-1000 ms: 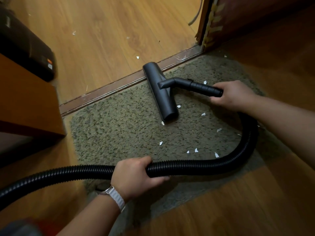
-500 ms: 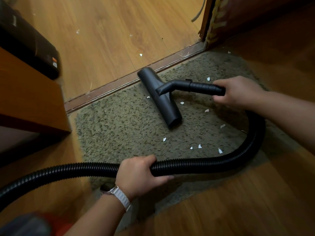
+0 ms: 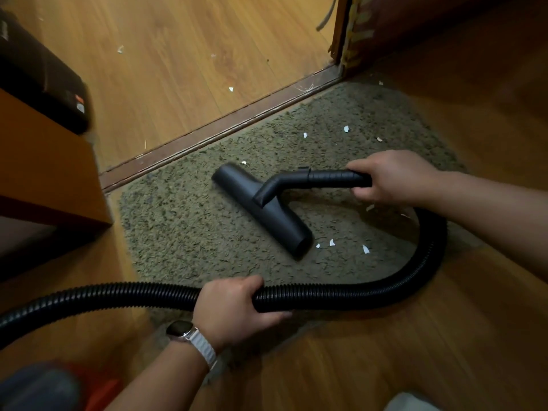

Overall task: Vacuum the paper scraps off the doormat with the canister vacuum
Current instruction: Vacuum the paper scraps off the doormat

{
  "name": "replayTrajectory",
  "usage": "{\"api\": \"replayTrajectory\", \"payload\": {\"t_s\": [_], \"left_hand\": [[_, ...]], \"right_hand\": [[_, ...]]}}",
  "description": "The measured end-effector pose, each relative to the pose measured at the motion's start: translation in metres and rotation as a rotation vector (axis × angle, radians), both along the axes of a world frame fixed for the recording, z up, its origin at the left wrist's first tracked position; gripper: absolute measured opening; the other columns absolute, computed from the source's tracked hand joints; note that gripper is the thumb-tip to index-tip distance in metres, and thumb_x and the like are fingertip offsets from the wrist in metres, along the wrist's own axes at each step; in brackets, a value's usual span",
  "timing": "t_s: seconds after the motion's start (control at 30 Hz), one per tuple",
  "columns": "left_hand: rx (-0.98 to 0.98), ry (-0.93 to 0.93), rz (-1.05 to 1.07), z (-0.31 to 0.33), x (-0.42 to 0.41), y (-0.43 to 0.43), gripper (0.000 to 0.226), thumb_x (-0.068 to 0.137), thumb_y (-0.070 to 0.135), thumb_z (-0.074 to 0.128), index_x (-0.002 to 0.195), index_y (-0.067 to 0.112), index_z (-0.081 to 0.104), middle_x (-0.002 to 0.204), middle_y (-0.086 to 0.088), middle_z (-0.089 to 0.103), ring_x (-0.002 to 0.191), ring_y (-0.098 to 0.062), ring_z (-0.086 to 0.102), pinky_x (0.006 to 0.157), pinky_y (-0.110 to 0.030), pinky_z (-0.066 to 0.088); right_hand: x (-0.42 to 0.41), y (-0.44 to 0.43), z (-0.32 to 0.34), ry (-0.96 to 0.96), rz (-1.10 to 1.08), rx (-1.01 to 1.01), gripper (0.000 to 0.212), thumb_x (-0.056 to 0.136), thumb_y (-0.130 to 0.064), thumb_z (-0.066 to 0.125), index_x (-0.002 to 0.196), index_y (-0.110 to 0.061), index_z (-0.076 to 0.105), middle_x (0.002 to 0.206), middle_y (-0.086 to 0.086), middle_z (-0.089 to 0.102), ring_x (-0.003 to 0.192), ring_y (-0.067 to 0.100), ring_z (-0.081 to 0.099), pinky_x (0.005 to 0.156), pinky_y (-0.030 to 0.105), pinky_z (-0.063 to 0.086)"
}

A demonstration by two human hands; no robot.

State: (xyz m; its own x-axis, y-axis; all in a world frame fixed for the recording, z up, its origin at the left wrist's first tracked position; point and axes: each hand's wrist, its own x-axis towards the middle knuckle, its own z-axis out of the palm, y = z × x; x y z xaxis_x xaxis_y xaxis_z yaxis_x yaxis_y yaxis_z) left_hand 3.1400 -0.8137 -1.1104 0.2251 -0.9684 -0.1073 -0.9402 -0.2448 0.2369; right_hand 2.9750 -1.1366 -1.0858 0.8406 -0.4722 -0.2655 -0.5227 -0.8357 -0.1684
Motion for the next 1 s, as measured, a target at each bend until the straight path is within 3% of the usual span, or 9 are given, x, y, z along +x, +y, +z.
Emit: {"api": "replayTrajectory", "payload": {"t_s": [0.13,0.37,0.47,0.6,0.77,1.0], "left_hand": [[0.007,-0.015,0.015,0.006,-0.001,0.002,0.065,0.066,0.091,0.045,0.062,0.028,0.054,0.051,0.014,0.053,0.044,-0.006,0.054,0.041,-0.023,0.04],[0.056,-0.001,-0.015,0.004,-0.003,0.004,0.067,0.068,0.093,0.038,0.067,0.029,0.058,0.056,0.014,0.053,0.048,-0.005,0.053,0.044,-0.024,0.046],[0.066,0.013,-0.036,0.002,-0.001,0.006,0.068,0.069,0.093,0.037,0.066,0.029,0.059,0.055,0.016,0.053,0.047,-0.004,0.053,0.043,-0.022,0.044],[0.066,0.023,-0.028,0.004,-0.001,0.008,0.074,0.069,0.096,0.029,0.067,0.028,0.06,0.056,0.015,0.055,0.048,-0.004,0.055,0.043,-0.023,0.046],[0.106,0.023,0.006,0.006,0.002,0.005,0.077,0.066,0.098,0.03,0.068,0.026,0.057,0.056,0.012,0.056,0.052,-0.008,0.058,0.047,-0.027,0.048],[0.158,0.019,0.041,0.013,0.007,0.005,0.077,0.063,0.096,0.032,0.075,0.025,0.061,0.061,0.011,0.061,0.06,-0.009,0.062,0.053,-0.026,0.048]], "right_hand": [[0.001,-0.005,0.005,-0.009,-0.117,-0.012,0.019,0.086,-0.045,0.062,0.1,-0.032,0.058,0.076,-0.006,0.058,0.072,0.023,0.057,0.062,0.035,0.052],[0.008,0.026,0.005,0.032,0.1,-0.034,0.028,0.086,-0.05,0.058,0.107,-0.033,0.054,0.089,-0.004,0.061,0.085,0.024,0.063,0.06,0.03,0.042],[0.009,0.031,0.001,0.002,0.131,-0.021,0.028,0.086,-0.051,0.056,0.106,-0.032,0.054,0.089,-0.003,0.06,0.083,0.026,0.063,0.062,0.033,0.049],[0.011,0.021,0.005,-0.002,0.05,-0.034,0.027,0.087,-0.05,0.058,0.106,-0.03,0.055,0.086,-0.002,0.059,0.083,0.027,0.063,0.059,0.031,0.042],[0.017,0.01,0.008,-0.033,-0.102,-0.025,0.017,0.089,-0.045,0.059,0.099,-0.031,0.054,0.076,-0.004,0.057,0.075,0.025,0.059,0.058,0.033,0.047],[0.038,-0.004,0.01,-0.037,-0.316,-0.008,0.023,0.091,-0.042,0.06,0.11,-0.03,0.06,0.077,-0.004,0.054,0.073,0.025,0.055,0.055,0.03,0.039]]}}
